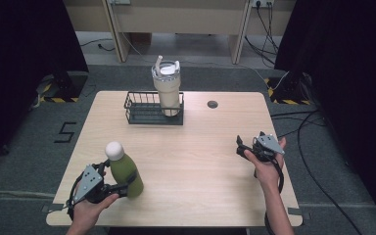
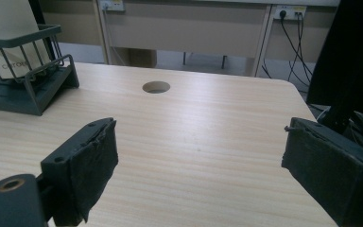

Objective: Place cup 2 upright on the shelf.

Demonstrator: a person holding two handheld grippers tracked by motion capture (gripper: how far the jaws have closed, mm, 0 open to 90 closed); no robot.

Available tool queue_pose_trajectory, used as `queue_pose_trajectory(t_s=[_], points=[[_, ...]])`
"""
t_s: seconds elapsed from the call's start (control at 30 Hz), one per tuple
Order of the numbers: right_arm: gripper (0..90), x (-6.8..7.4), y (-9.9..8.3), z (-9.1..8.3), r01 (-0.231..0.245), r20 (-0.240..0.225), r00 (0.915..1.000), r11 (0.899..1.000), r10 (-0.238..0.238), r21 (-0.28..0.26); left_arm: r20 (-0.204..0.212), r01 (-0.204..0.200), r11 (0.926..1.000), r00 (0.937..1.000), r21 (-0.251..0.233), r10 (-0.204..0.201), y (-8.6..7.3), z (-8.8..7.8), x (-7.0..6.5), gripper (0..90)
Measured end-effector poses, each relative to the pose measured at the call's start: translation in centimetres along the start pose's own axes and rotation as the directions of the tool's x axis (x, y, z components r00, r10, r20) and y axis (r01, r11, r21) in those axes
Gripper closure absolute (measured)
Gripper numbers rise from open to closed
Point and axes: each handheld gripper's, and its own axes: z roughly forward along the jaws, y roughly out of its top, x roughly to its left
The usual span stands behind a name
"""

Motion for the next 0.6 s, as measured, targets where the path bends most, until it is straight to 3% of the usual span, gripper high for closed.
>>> queue_pose_trajectory(t_s=[0.17, 0.6], points=[[10.9, 0.00, -0.05, 0.03, 0.000, 0.000, 1.0000, 1.000, 0.000, 0.003, 0.012, 0.001, 1.0000, 0.9999, -0.006, -0.001, -0.14, -0.07, -0.19, 20.5], [11.1, 0.00, -0.24, 0.10, 0.001, 0.003, 1.0000, 1.000, -0.001, 0.009, 0.020, -0.001, 0.9999, 0.9998, -0.011, 0.001, -0.14, -0.07, -0.09, 21.4]])
